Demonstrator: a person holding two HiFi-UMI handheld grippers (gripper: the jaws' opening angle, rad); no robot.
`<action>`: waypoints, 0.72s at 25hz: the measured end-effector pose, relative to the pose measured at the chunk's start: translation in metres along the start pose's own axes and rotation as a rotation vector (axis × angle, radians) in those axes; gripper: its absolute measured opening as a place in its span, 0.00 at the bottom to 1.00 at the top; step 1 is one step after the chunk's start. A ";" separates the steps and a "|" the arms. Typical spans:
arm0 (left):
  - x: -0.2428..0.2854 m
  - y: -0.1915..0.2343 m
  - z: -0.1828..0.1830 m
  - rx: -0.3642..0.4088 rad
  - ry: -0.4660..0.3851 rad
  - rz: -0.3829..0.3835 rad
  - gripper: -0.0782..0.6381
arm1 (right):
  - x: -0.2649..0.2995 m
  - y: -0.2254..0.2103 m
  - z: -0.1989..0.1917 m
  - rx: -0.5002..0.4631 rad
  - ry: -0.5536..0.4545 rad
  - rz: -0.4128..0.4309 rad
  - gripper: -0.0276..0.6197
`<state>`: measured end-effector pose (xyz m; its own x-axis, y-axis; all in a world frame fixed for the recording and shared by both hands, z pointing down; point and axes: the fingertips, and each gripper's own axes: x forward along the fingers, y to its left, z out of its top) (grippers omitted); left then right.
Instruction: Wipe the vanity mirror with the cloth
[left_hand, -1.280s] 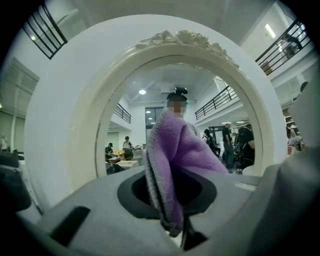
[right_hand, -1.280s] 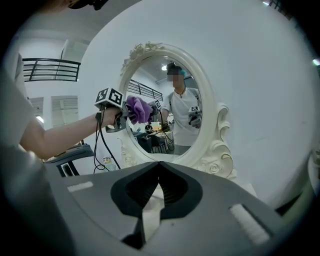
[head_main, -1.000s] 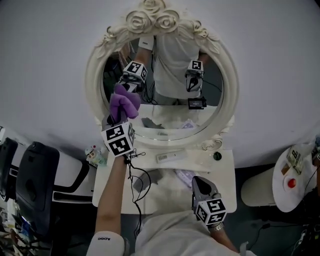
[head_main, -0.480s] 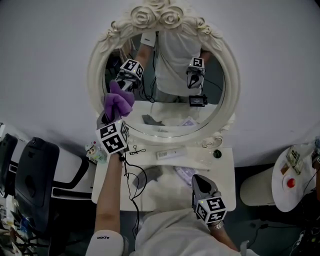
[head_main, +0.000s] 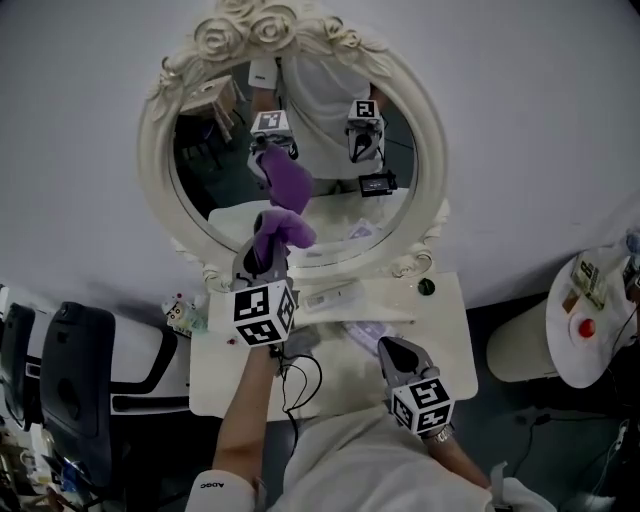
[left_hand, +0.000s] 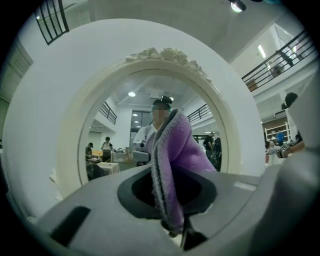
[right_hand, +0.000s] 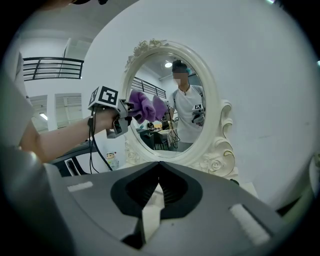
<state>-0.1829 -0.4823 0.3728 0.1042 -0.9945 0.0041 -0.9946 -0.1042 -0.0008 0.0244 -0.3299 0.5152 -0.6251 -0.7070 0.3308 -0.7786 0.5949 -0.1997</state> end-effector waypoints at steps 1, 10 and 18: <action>0.004 -0.014 -0.005 -0.004 0.005 -0.028 0.18 | -0.002 -0.003 -0.001 0.003 -0.002 -0.007 0.05; 0.058 -0.154 -0.057 0.002 0.090 -0.228 0.18 | -0.047 -0.053 -0.012 0.076 -0.014 -0.181 0.05; 0.092 -0.191 -0.078 0.005 0.136 -0.226 0.18 | -0.086 -0.090 -0.031 0.139 -0.013 -0.322 0.05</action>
<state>0.0169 -0.5540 0.4516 0.3225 -0.9363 0.1388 -0.9459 -0.3243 0.0102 0.1498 -0.3105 0.5336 -0.3458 -0.8553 0.3859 -0.9356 0.2830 -0.2110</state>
